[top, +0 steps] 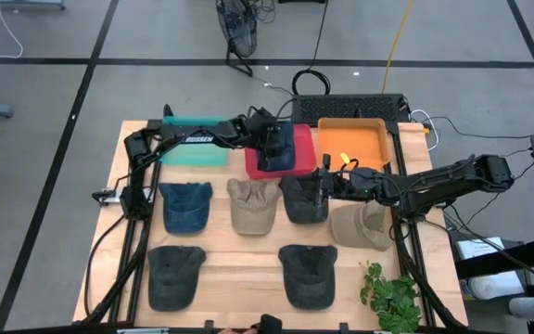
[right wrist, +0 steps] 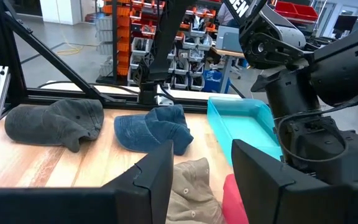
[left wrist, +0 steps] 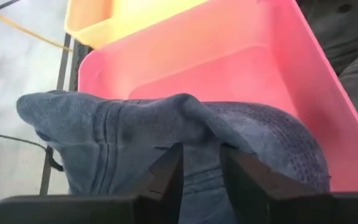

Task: Pick & Place hat
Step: Put the bottom blue cap into the red bin, then adjust the red bin

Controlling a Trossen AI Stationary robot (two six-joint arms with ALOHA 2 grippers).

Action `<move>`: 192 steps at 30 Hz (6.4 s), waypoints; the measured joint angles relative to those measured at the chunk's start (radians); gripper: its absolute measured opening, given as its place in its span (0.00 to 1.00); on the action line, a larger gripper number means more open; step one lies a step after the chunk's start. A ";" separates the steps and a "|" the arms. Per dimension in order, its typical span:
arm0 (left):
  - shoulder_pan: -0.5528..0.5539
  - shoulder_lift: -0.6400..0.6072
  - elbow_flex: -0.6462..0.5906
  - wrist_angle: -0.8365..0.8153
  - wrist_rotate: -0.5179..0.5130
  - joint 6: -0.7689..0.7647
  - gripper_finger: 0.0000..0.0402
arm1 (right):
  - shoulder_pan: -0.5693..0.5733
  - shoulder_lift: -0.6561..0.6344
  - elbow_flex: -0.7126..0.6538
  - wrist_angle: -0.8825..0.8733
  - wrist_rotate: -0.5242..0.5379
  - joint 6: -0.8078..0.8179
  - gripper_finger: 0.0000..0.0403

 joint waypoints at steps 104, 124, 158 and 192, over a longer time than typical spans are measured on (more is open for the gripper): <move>0.002 -0.081 0.000 -0.133 0.116 0.150 0.02 | 0.007 -0.002 0.000 -0.048 0.000 0.048 0.35; -0.002 -0.016 -0.001 -0.099 -0.023 0.104 0.10 | 0.007 -0.002 0.000 -0.047 0.000 0.046 0.35; -0.138 -0.196 0.000 -0.241 0.101 -0.138 0.12 | 0.007 -0.002 0.000 -0.075 0.000 0.045 0.35; -0.172 -0.052 0.000 -0.399 -0.219 -0.191 0.04 | 0.073 -0.185 0.000 -0.233 0.004 0.077 0.35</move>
